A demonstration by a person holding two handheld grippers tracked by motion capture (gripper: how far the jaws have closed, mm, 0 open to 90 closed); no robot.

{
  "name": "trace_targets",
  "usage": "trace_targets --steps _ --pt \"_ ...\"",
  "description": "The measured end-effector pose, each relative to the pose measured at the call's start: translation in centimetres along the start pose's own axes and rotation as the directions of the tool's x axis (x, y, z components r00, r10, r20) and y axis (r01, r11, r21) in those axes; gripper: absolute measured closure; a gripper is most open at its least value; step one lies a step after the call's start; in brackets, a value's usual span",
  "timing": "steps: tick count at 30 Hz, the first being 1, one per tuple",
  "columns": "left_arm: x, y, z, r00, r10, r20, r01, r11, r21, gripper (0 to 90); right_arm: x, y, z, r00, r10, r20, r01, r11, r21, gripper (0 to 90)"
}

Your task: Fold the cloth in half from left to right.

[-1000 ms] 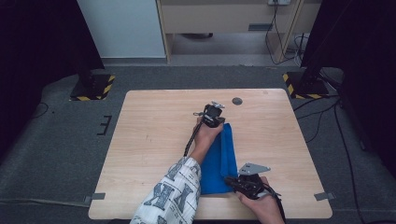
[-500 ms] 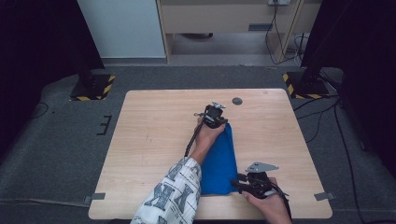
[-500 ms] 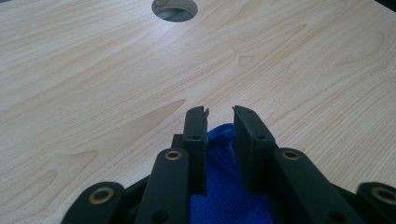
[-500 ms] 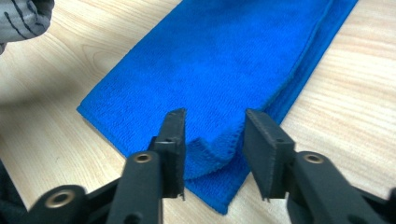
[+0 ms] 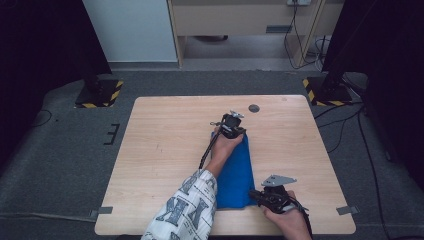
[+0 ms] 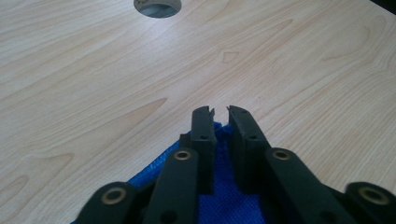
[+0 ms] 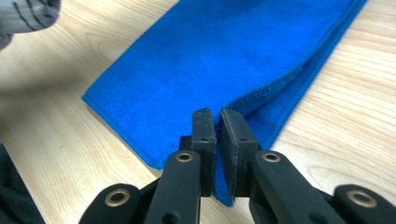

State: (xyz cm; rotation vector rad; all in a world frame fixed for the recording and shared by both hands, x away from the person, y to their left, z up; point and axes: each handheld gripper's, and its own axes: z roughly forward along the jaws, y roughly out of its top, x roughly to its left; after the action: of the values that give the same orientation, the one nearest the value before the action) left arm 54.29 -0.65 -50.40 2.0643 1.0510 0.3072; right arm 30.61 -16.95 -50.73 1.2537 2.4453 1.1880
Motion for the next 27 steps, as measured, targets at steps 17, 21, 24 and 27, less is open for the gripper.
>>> trace_targets --steps 17,21,24,27 --pt "0.4 0.1 -3.3 0.9988 0.04 0.028 -0.038 0.9964 -0.076 21.5 -1.6 0.6 0.0 0.9983 0.013 0.056 -0.01 0.998 -0.064 19.3" --pt "0.4 -0.8 -4.5 0.9987 0.05 0.007 -0.049 0.9965 -0.068 13.4 -2.2 1.3 0.7 0.9989 -0.005 0.046 0.009 0.996 -0.085 12.5" --pt "0.9 -1.5 -5.6 0.9991 0.041 -0.005 -0.041 0.9967 -0.069 10.0 -2.7 1.8 1.3 0.9987 -0.018 0.049 0.023 0.995 -0.095 10.5" --pt "1.2 -2.2 -6.2 0.9986 0.047 -0.025 -0.048 0.9978 -0.044 5.9 -2.9 2.1 1.5 0.996 -0.052 0.073 0.059 0.993 -0.098 9.3"
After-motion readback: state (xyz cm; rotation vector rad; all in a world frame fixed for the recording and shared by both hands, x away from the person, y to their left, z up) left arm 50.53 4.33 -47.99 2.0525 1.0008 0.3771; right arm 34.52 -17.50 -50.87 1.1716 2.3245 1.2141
